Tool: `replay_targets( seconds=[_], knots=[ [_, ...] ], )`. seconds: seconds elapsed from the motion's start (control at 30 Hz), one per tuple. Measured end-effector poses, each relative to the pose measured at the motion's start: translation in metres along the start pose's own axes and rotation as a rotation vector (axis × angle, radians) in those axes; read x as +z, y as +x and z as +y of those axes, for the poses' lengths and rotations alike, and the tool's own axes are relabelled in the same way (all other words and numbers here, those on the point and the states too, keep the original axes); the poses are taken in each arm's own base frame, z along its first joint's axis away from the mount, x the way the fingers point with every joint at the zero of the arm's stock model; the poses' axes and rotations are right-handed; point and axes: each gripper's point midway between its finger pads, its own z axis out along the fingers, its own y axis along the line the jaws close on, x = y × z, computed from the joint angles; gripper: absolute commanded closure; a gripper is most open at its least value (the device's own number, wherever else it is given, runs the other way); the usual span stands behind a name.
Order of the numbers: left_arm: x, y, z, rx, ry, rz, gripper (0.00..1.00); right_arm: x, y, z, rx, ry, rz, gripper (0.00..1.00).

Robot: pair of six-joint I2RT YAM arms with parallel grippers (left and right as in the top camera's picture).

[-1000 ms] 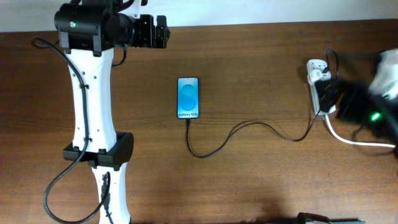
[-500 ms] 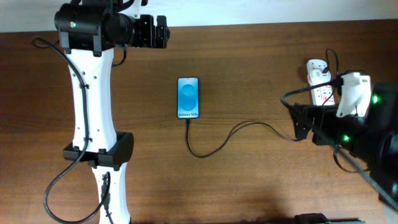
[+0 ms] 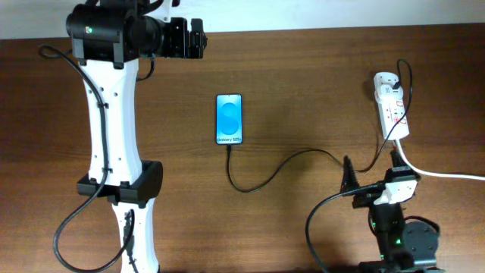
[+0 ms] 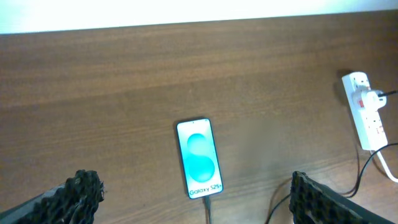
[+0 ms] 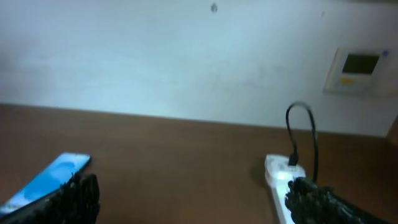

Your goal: Plug charger to phone and switch on socket

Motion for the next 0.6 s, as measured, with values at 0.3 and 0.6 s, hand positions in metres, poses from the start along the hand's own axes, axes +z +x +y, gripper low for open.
replay_targets(
  seconds=[0.3,0.6],
  knots=[
    [0.000,0.000,0.000,0.000,0.000,0.000,0.01,0.004,0.070,0.004,0.002,-0.007,0.064,0.02],
    [0.000,0.000,0.000,0.000,0.000,0.001,0.01,0.004,0.070,0.004,0.002,-0.007,0.065,0.02]
  ],
)
